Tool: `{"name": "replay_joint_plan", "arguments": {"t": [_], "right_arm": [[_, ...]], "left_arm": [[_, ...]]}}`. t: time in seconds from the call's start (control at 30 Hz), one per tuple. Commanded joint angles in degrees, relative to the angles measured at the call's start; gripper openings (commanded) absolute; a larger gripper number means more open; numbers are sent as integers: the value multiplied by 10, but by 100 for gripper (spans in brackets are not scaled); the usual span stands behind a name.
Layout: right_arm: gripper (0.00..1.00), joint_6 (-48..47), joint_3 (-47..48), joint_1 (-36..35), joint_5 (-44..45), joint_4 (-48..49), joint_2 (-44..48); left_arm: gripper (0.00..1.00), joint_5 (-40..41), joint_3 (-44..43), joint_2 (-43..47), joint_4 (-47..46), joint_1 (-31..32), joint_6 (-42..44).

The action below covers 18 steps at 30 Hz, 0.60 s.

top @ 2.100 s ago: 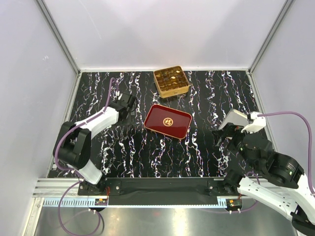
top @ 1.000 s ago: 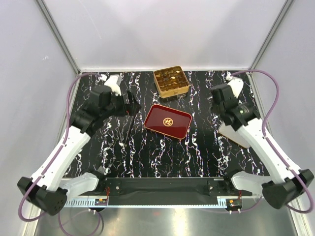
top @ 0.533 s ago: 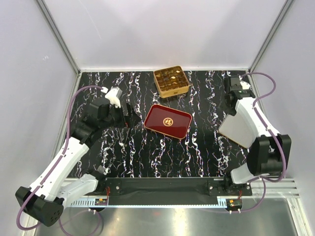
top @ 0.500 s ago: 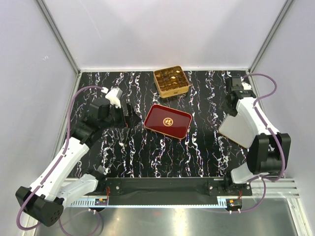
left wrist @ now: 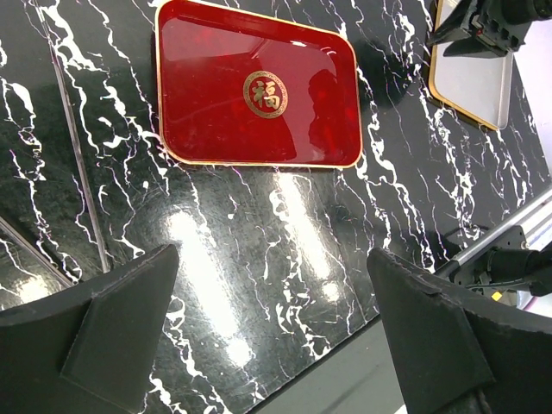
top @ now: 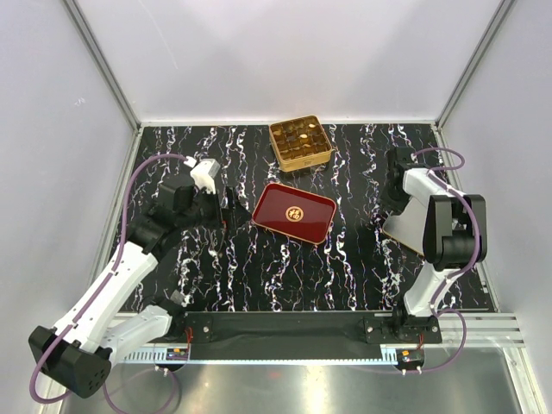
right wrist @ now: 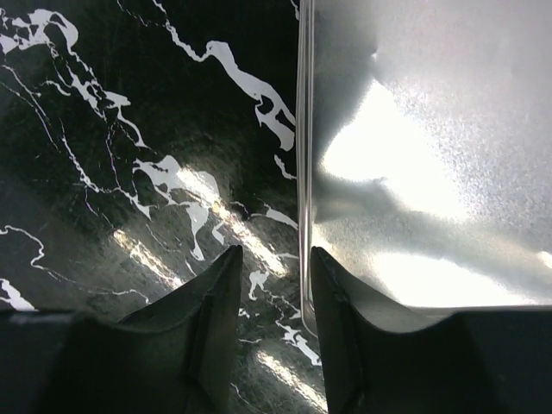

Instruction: Pack the chocolate

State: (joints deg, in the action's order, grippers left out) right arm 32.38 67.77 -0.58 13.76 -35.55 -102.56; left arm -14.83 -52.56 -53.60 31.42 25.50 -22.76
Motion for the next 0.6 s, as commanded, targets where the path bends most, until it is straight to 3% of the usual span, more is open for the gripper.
{"name": "replay_joint_plan", "arguments": {"t": [0.0,0.4,0.53,0.57], "right_arm": [[44,11,5,2,-4,35,-14],[41,0,-27,22,-15,81,-42],[27,-14,-29,22,-29,84,-32],[19,-18,-25,22,-32,83,-26]], "left_arm": [[99,-12,-1,6,-25,0,15],[99,-21,2,-3,-39,0,21],[99,-25,-5,-13,-41,0,21],[99,-31,-7,-14,-41,0,23]]}}
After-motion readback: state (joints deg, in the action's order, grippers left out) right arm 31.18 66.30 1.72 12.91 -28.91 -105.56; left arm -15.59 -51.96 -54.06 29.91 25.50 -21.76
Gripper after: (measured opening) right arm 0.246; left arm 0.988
